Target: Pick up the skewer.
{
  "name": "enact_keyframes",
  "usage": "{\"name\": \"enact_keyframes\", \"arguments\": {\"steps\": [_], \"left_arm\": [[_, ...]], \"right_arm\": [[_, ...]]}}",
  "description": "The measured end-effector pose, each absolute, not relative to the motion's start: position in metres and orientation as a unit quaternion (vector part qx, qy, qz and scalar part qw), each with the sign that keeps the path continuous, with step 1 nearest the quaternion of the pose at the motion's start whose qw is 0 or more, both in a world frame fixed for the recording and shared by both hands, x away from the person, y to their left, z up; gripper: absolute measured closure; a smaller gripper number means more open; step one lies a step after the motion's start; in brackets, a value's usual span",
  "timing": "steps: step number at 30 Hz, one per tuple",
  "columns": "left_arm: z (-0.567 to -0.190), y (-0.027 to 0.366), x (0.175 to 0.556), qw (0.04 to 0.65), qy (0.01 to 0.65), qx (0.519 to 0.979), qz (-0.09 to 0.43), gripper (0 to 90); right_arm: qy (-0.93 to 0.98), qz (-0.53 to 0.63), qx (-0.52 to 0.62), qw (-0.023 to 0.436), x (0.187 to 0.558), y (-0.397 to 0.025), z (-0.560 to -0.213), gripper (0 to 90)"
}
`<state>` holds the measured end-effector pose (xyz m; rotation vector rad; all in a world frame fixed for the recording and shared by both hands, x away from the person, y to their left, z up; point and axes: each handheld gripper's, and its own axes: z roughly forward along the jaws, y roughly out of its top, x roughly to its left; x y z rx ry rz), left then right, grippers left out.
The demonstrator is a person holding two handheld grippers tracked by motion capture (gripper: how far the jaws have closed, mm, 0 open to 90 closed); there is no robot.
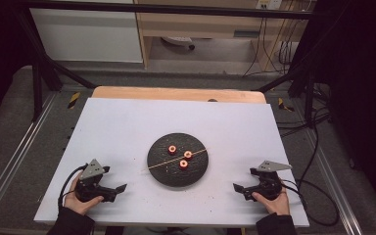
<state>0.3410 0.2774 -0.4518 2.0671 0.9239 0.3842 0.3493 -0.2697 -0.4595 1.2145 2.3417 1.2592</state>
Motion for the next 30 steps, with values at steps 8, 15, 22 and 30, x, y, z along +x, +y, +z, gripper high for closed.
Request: {"name": "enact_keyframes", "arguments": {"steps": [8, 15, 22, 30], "left_arm": [[-0.45, 0.276, 0.341, 0.411, 0.368, 0.82, 0.151, 3.8], [-0.446, 0.274, 0.342, 0.414, 0.367, 0.819, 0.15, 3.2], [-0.441, 0.269, 0.342, 0.41, 0.365, 0.822, 0.151, 3.5], [-0.434, 0.26, 0.343, 0.403, 0.362, 0.827, 0.151, 4.5]], "right_arm": [[0.795, 0.428, 0.416, 0.108, 0.349, -0.27, -0.459, 1.1], [0.796, 0.425, 0.417, 0.109, 0.35, -0.269, -0.459, 1.4], [0.795, 0.426, 0.417, 0.111, 0.35, -0.269, -0.458, 1.3], [0.795, 0.426, 0.418, 0.109, 0.349, -0.269, -0.457, 1.3]]}}
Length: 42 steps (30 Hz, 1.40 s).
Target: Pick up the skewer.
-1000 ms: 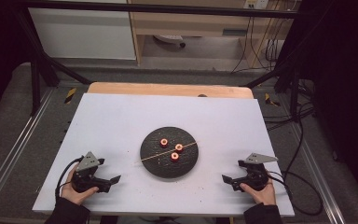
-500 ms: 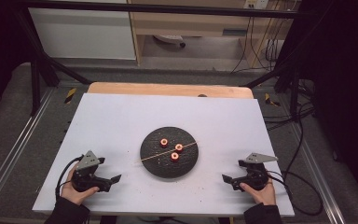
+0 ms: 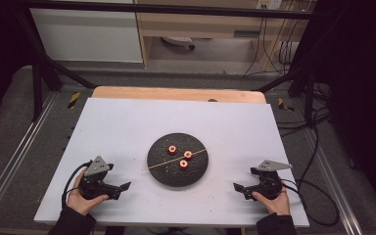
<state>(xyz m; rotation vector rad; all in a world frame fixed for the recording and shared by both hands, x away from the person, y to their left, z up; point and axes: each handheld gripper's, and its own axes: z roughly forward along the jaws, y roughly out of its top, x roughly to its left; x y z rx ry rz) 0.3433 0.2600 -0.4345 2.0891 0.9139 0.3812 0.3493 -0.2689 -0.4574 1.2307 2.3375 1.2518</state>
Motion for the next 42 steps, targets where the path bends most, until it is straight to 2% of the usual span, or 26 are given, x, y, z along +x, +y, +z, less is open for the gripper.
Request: {"name": "enact_keyframes", "arguments": {"steps": [16, 27, 34, 42], "left_arm": [[-0.408, 0.219, 0.358, 0.382, 0.329, 0.85, 0.151, 7.3], [-0.408, 0.184, 0.378, 0.351, 0.311, 0.871, 0.145, 11.7], [-0.407, 0.168, 0.388, 0.339, 0.3, 0.88, 0.144, 22.0], [-0.408, 0.154, 0.401, 0.323, 0.29, 0.892, 0.126, 27.8]], "right_arm": [[0.798, 0.422, 0.416, 0.106, 0.35, -0.268, -0.458, 2.0], [0.801, 0.421, 0.413, 0.102, 0.35, -0.267, -0.459, 2.8], [0.802, 0.421, 0.412, 0.102, 0.35, -0.267, -0.459, 3.1], [0.802, 0.421, 0.411, 0.1, 0.35, -0.267, -0.459, 3.2]]}}
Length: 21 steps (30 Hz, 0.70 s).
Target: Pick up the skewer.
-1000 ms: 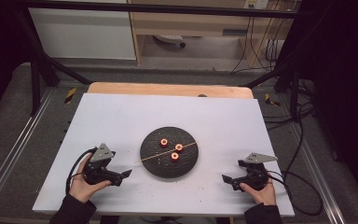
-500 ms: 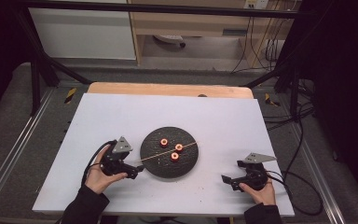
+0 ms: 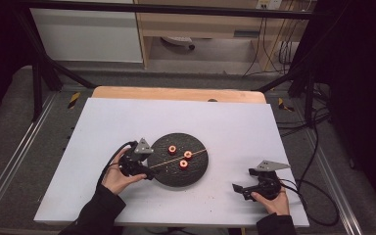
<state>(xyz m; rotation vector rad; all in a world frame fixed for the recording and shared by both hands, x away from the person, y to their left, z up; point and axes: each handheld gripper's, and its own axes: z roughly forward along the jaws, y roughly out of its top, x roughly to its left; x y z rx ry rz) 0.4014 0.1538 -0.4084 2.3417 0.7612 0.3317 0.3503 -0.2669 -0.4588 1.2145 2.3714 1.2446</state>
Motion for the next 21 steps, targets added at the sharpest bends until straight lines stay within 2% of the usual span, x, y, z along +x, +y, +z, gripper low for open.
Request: {"name": "enact_keyframes", "arguments": {"steps": [11, 15, 17, 21], "left_arm": [[-0.413, 0.133, 0.41, 0.284, 0.259, 0.916, 0.113, 38.6], [-0.414, 0.129, 0.415, 0.273, 0.256, 0.921, 0.11, 45.2], [-0.414, 0.128, 0.417, 0.269, 0.256, 0.922, 0.108, 52.3], [-0.416, 0.126, 0.419, 0.265, 0.25, 0.926, 0.101, 57.8]], "right_arm": [[0.803, 0.422, 0.409, 0.097, 0.35, -0.267, -0.459, 3.7], [0.804, 0.42, 0.409, 0.096, 0.351, -0.266, -0.459, 3.7], [0.805, 0.421, 0.408, 0.095, 0.351, -0.267, -0.459, 3.8], [0.805, 0.421, 0.409, 0.094, 0.351, -0.266, -0.459, 3.8]]}}
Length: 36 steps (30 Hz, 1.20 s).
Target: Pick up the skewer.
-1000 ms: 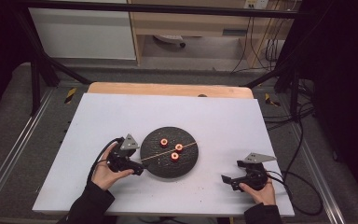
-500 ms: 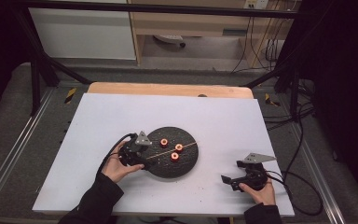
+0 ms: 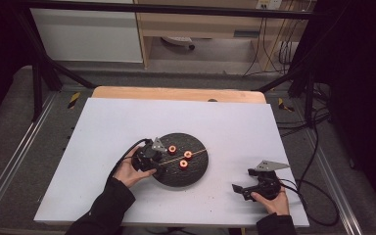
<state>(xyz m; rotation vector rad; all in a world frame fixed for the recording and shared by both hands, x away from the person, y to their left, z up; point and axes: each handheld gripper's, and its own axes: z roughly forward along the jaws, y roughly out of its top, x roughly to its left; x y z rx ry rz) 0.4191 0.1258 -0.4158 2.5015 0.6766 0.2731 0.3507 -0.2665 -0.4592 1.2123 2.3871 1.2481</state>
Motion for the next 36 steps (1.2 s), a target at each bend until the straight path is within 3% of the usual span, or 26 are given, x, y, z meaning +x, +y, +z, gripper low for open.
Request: {"name": "enact_keyframes", "arguments": {"steps": [23, 36], "left_arm": [[-0.4179, 0.1228, 0.4217, 0.242, 0.229, 0.938, 0.095, 87.4], [-0.4093, 0.1245, 0.4133, 0.259, 0.227, 0.933, 0.103, 88.2]], "right_arm": [[0.806, 0.42, 0.409, 0.086, 0.3511, -0.266, -0.4596, 3.6], [0.805, 0.42, 0.409, 0.086, 0.3505, -0.2661, -0.4592, 3.6]]}}
